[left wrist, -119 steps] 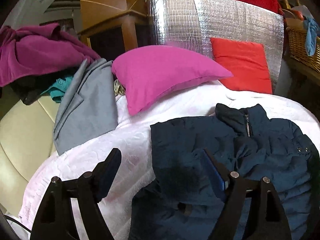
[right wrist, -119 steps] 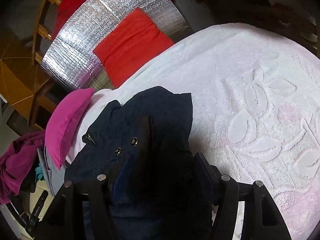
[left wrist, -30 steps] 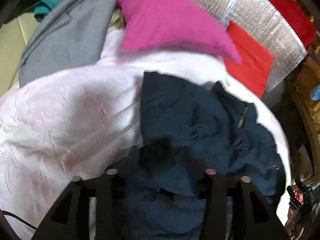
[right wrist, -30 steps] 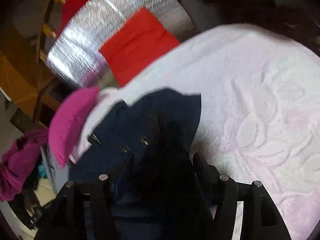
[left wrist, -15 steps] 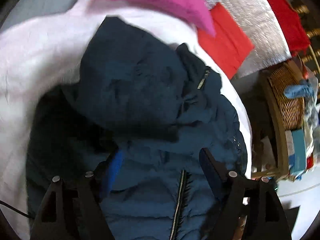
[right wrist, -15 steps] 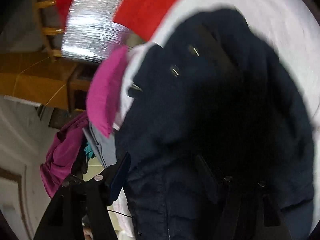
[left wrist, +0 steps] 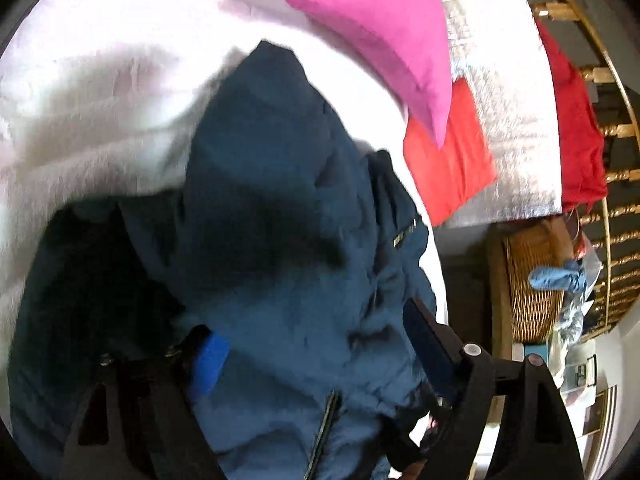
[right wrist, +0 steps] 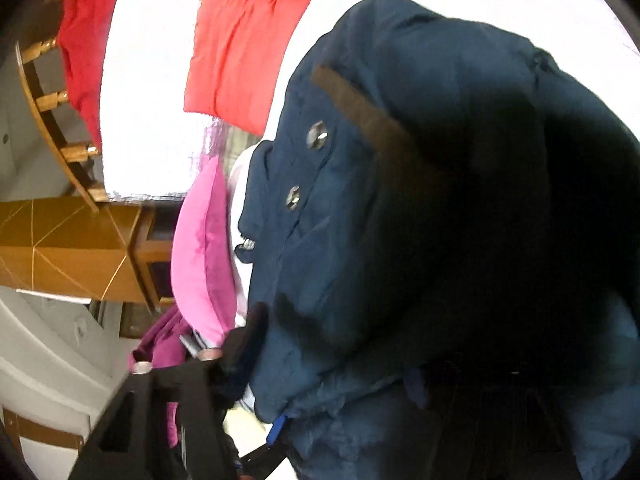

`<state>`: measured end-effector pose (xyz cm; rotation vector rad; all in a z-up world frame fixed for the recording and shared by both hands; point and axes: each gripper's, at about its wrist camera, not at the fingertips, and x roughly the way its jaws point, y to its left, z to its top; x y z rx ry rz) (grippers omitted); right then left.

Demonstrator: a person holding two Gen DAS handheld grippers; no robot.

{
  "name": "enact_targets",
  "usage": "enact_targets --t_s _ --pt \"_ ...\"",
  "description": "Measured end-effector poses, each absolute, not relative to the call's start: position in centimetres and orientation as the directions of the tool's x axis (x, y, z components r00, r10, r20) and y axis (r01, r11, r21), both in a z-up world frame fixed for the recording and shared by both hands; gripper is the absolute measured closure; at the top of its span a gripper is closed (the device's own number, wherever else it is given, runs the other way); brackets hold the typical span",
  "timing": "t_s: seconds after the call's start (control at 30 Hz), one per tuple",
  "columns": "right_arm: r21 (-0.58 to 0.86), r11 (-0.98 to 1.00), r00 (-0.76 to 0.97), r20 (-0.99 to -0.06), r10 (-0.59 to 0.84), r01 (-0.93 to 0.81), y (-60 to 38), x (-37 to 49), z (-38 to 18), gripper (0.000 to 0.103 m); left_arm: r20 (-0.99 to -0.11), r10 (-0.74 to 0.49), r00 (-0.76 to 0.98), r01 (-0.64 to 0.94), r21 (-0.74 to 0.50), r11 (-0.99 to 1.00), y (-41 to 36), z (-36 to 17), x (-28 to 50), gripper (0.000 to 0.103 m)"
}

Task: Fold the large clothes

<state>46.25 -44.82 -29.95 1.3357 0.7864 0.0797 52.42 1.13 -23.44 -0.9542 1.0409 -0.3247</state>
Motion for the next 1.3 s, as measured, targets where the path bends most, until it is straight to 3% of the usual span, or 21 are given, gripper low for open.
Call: enact_targets --t_s 0.03,0.07,0.1,0.3,0.4,0.53,0.63,0.77,0.87,1.07,1.17,1.3 --pt "0.879 0.28 0.742 -0.476 0.473 0.385 -44.8 46.4 -30.1 0.063 -0.6 -0.619 0.506 -0.2 -0.78 0.593 1.2 -23.6 52.6 0.043" --pt "0.875 0.287 0.74 -0.483 0.469 0.389 -45.0 46.5 -30.1 0.071 -0.619 -0.607 0.499 -0.209 -0.765 0.609 1.1 -23.9 53.0 0.066" --pt "0.871 0.298 0.738 -0.49 0.464 0.391 -45.0 46.6 -30.1 0.073 -0.643 -0.596 0.481 -0.221 -0.747 0.627 1.0 -24.5 53.2 0.075" --pt "0.848 0.41 0.765 -0.499 0.406 0.336 -44.6 46.2 -27.3 0.085 -0.618 -0.58 0.531 -0.158 -0.744 0.649 1.0 -22.5 52.2 0.086" --pt "0.836 0.456 0.784 -0.493 0.378 0.307 -44.7 45.8 -25.9 0.085 -0.642 -0.548 0.536 -0.124 -0.702 0.701 0.3 -21.5 51.8 0.086" --pt "0.798 0.467 0.712 -0.575 0.403 0.38 -44.9 46.2 -28.4 0.085 -0.75 -0.495 0.439 -0.155 -0.606 0.78 -0.7 -24.0 52.4 0.085" --pt "0.829 0.401 0.698 -0.55 0.458 0.391 -46.0 45.5 -28.9 0.081 -0.75 -0.507 0.425 -0.154 -0.612 0.776 -0.4 -23.4 52.3 0.083" --pt "0.822 0.416 0.668 -0.563 0.487 0.39 -46.8 44.7 -28.1 0.074 -0.751 -0.547 0.369 -0.146 -0.628 0.765 0.2 -22.6 51.1 0.073" --pt "0.823 0.426 0.634 -0.563 0.53 0.375 -47.4 43.9 -27.3 0.073 -0.758 -0.553 0.346 -0.116 -0.619 0.777 0.5 -21.4 49.7 0.057" --pt "0.796 0.541 0.636 -0.57 0.52 0.271 -47.3 41.6 -23.7 0.073 -0.781 -0.437 0.446 0.012 -0.483 0.876 -1.3 -16.7 47.8 0.05" --pt "0.798 0.567 0.672 -0.536 0.511 0.206 -46.2 41.6 -22.3 0.073 -0.759 -0.401 0.512 0.069 -0.429 0.9 -3.3 -15.4 47.8 0.038" --pt "0.777 0.609 0.684 -0.532 0.499 0.16 -44.1 43.5 -22.2 0.073 -0.747 -0.331 0.576 0.078 -0.353 0.932 -4.3 -16.1 48.9 0.038"
